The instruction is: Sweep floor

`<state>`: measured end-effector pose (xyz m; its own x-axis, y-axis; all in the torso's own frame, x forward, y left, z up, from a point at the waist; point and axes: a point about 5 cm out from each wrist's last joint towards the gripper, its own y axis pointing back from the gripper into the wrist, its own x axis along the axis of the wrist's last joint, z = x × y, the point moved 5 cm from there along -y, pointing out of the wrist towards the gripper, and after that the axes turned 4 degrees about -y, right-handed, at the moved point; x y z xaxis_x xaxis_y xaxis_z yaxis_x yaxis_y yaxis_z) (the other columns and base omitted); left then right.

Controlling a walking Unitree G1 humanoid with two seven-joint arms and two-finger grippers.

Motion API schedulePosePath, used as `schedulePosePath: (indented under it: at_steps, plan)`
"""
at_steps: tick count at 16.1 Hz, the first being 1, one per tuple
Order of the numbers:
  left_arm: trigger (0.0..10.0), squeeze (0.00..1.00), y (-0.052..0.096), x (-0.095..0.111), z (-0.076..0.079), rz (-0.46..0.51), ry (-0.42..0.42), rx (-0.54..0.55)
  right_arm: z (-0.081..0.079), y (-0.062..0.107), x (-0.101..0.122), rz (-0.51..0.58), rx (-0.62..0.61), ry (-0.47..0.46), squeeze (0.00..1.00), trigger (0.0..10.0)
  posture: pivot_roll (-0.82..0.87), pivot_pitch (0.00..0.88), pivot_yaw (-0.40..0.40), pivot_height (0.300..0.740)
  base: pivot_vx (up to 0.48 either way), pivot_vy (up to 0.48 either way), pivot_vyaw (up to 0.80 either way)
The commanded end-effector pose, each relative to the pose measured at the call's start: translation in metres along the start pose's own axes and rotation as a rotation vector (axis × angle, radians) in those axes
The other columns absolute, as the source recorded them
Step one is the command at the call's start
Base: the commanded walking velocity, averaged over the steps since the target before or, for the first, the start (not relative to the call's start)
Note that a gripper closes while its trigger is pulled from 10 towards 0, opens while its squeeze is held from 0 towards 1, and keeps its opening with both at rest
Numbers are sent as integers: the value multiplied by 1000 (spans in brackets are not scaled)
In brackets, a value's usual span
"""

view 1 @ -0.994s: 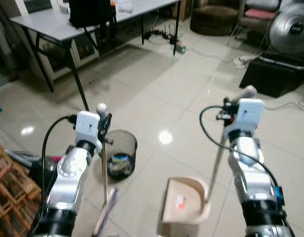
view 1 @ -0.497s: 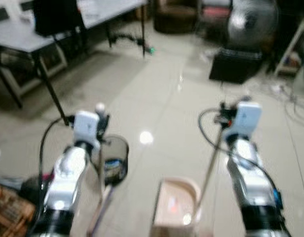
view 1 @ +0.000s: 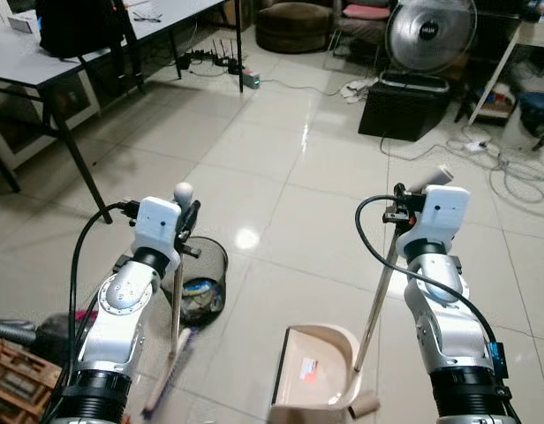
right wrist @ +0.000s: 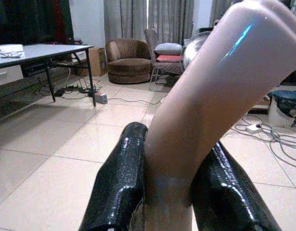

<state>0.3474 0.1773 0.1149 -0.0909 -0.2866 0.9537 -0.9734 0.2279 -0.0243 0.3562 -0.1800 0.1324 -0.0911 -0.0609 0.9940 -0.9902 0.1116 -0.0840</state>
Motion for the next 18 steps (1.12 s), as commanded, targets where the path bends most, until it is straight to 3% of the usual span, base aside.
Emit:
schedulePosePath:
  at_steps: [1,9,11,14,18]
  plan:
    - [10000,0,-6,12,5,42,-15,-15,10,-3,14,45,-24,13,0,10000,-22,0,11,740,0,-480,0]
    - [10000,0,-15,18,12,56,-3,-24,9,-4,15,39,-7,19,0,10000,-30,0,19,740,0,-480,0]
    - [10000,0,-17,12,9,20,30,-5,9,-5,14,35,-7,20,0,10000,-28,0,20,740,0,0,0]
    - [10000,0,-18,11,8,17,41,-8,9,-5,14,33,-6,19,0,10000,-30,0,21,740,0,472,0]
    - [10000,0,-20,14,5,28,56,18,9,-4,11,21,-4,30,0,10000,-33,0,22,740,0,0,0]
